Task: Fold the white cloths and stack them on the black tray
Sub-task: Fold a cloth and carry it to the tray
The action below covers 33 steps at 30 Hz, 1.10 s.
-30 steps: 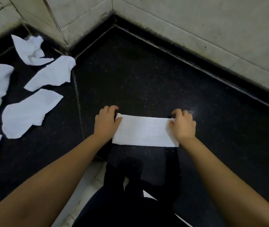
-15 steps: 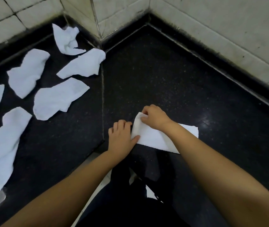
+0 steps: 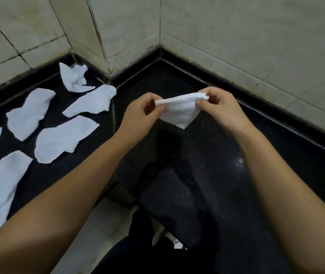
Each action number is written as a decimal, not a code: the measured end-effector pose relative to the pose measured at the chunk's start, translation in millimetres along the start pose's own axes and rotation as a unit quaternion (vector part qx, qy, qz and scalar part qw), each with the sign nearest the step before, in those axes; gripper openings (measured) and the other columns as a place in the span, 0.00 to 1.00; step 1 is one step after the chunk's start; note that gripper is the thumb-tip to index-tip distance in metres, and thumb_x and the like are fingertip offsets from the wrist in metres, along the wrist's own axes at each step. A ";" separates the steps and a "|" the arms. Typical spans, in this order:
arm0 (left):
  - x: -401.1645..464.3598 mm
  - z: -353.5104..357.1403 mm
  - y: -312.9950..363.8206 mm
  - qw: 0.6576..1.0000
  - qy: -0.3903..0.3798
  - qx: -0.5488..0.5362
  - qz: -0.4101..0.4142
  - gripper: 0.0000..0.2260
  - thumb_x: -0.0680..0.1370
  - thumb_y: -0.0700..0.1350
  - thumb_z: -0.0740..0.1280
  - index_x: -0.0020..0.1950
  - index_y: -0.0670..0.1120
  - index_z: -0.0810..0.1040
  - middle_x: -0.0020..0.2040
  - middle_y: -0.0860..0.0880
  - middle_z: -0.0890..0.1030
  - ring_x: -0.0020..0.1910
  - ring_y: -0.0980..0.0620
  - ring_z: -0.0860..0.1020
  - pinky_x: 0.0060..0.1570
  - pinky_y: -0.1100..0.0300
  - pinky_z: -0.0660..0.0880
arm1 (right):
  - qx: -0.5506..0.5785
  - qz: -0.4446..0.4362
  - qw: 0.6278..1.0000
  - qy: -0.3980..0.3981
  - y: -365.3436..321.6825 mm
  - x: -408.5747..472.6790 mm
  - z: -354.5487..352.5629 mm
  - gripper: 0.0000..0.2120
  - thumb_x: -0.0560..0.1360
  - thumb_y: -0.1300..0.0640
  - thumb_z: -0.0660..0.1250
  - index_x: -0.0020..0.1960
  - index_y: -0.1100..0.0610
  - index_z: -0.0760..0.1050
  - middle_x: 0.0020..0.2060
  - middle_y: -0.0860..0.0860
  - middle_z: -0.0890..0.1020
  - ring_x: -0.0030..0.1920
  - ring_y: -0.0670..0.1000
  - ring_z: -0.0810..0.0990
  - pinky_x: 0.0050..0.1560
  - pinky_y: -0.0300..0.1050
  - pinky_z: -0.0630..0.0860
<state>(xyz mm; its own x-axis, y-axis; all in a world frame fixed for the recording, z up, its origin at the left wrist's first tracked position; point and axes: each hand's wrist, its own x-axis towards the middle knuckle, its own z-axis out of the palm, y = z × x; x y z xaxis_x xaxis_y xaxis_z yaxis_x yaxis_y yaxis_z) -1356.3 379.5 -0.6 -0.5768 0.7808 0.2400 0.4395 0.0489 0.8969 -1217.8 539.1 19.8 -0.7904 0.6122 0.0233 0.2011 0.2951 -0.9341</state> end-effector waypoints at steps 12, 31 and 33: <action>-118.7 26.0 -90.0 0.931 -0.273 0.057 -0.233 0.06 0.77 0.41 0.67 0.52 0.43 0.81 0.48 0.49 0.83 0.48 0.57 0.81 0.54 0.62 0.76 | -0.059 0.214 0.956 -0.194 124.2 -124.6 47.9 0.07 0.75 0.62 0.67 0.43 0.52 0.78 0.38 0.50 0.78 0.39 0.46 0.75 0.43 0.39 0.71; 1.7 60.3 -124.9 0.905 -0.166 0.289 -0.263 0.06 0.77 0.47 0.65 0.52 0.47 0.75 0.49 0.49 0.76 0.50 0.49 0.75 0.58 0.49 0.73 | -0.234 0.255 0.938 -0.006 133.3 -0.9 71.8 0.11 0.78 0.56 0.63 0.60 0.56 0.73 0.50 0.53 0.77 0.48 0.52 0.76 0.46 0.45 0.73; -3.7 60.2 -125.1 0.909 -0.139 0.305 -0.248 0.09 0.77 0.48 0.66 0.54 0.47 0.73 0.51 0.48 0.76 0.52 0.49 0.75 0.57 0.49 0.72 | -0.281 0.247 0.927 -0.004 134.0 -3.6 74.2 0.16 0.78 0.54 0.63 0.64 0.56 0.69 0.57 0.55 0.75 0.53 0.54 0.77 0.49 0.49 0.74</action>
<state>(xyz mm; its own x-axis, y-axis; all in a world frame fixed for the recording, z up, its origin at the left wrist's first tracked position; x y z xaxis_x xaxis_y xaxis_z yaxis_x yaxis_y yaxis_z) -1367.6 408.0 -136.0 -0.6491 0.6919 -0.3161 0.5217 0.7074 0.4769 -1230.9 522.0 -131.9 -0.5255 0.7697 -0.3626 0.8078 0.3175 -0.4966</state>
